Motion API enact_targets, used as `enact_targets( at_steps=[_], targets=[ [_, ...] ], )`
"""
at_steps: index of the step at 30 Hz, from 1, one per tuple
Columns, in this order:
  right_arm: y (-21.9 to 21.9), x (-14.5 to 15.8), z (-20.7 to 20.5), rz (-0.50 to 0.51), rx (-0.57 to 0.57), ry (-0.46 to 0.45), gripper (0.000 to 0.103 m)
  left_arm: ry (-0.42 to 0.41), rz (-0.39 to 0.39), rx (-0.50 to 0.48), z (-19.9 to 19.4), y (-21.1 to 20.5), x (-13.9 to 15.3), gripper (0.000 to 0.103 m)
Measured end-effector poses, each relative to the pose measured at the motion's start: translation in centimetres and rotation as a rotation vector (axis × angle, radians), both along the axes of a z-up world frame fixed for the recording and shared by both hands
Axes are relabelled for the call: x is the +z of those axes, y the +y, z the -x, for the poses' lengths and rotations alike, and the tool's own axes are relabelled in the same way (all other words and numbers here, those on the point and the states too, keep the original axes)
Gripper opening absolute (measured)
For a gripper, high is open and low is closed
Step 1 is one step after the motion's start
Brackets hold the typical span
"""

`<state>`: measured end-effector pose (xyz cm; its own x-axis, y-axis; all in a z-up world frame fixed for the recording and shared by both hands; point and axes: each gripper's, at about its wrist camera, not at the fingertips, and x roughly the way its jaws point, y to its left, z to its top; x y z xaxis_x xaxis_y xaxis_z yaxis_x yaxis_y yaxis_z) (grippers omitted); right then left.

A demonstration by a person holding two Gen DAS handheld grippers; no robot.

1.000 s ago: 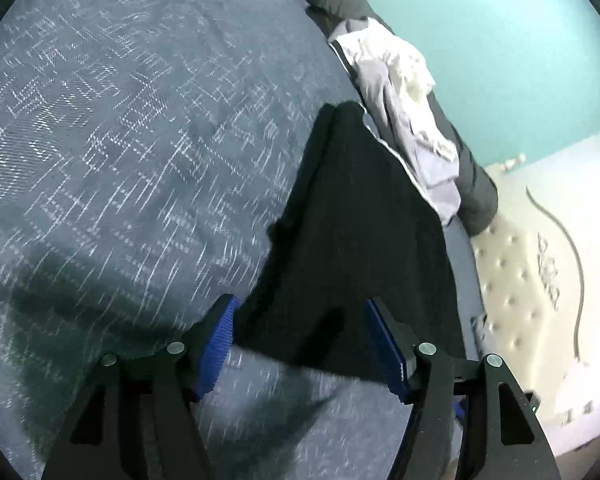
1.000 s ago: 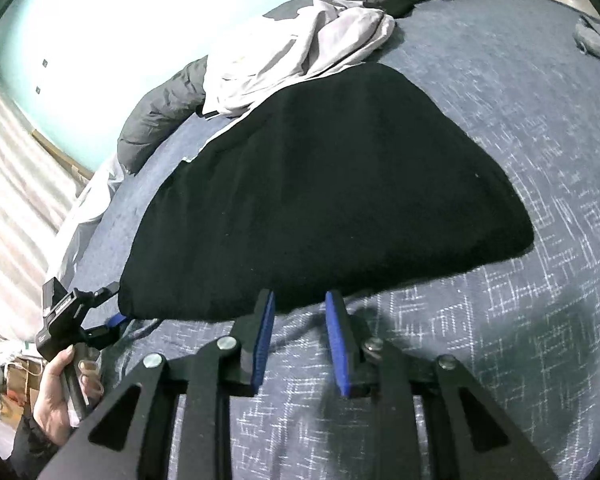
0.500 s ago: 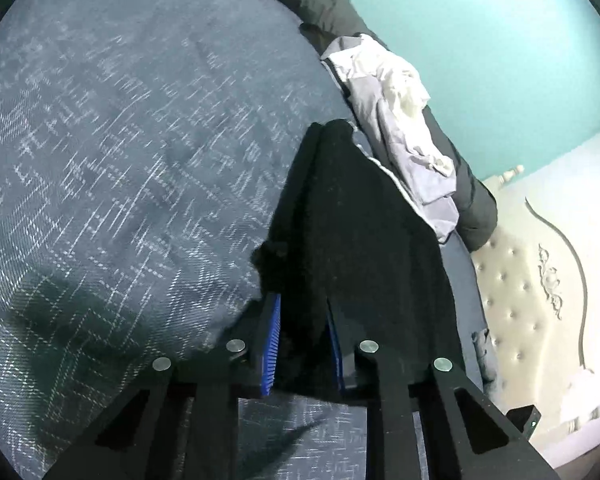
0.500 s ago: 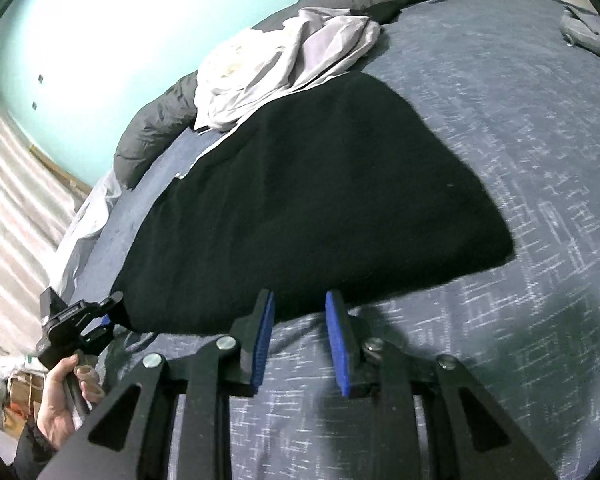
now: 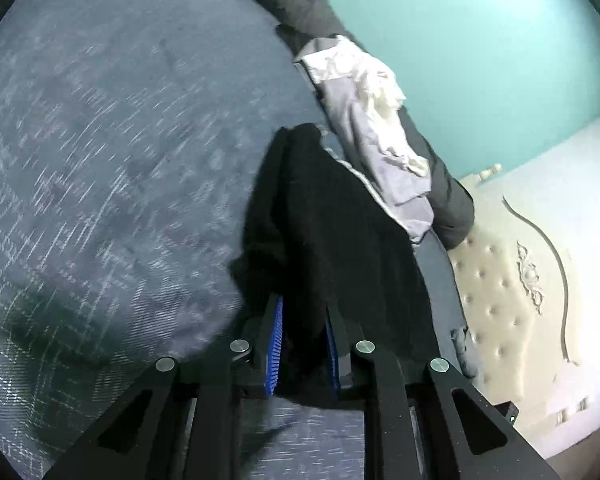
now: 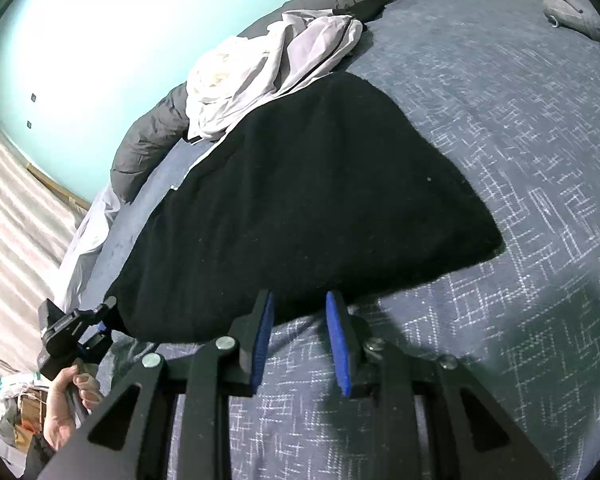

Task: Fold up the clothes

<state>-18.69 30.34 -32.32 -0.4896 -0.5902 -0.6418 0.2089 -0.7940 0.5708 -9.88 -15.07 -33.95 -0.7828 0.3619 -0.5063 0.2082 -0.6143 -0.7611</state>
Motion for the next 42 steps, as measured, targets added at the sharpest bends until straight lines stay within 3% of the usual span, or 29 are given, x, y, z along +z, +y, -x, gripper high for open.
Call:
enact_targets(
  at_steps=[8, 12, 14, 16, 19, 22, 28, 32, 34, 37, 42],
  targets=[
    [2.2, 0.3, 0.2, 0.038, -0.024, 0.003, 0.027, 0.114, 0.011, -0.092, 3.1, 4.8, 6.1, 0.012],
    [4.2, 0.4, 0.2, 0.075, -0.061, 0.000, 0.027, 0.174, 0.048, -0.202, 7.1, 10.9, 10.1, 0.010],
    [5.1, 0.5, 0.3, 0.097, -0.076, -0.003, 0.027, 0.204, 0.049, -0.265, 8.8, 14.2, 11.5, 0.001],
    [6.0, 0.6, 0.3, 0.111, -0.088, 0.000, 0.027, 0.237, 0.063, -0.352, 10.6, 18.4, 12.9, 0.000],
    [7.3, 0.5, 0.5, 0.130, -0.109, -0.008, 0.028, 0.191, 0.117, -0.488, 13.4, 25.7, 11.9, 0.000],
    [8.3, -0.2, 0.7, 0.148, -0.129, -0.038, 0.028, 0.133, 0.139, -0.514, 14.1, 28.0, 10.0, 0.000],
    [8.7, -0.2, 1.3, 0.167, -0.128, -0.046, 0.031, 0.040, 0.164, -0.392, 12.5, 23.5, 8.9, 0.000],
    [7.8, 0.0, 1.5, 0.173, -0.109, -0.037, 0.032, -0.031, 0.201, -0.264, 10.1, 17.1, 7.9, 0.004],
    [7.3, 0.1, 1.5, 0.172, -0.096, -0.032, 0.032, -0.072, 0.208, -0.195, 8.4, 13.4, 7.0, 0.024],
    [6.7, 0.1, 1.4, 0.168, -0.085, -0.028, 0.032, -0.107, 0.208, -0.110, 5.9, 8.9, 6.1, 0.045],
    [6.1, -0.1, 1.5, 0.162, -0.089, -0.032, 0.032, -0.160, 0.188, -0.024, 2.1, 4.0, 4.5, 0.057]
  ],
)
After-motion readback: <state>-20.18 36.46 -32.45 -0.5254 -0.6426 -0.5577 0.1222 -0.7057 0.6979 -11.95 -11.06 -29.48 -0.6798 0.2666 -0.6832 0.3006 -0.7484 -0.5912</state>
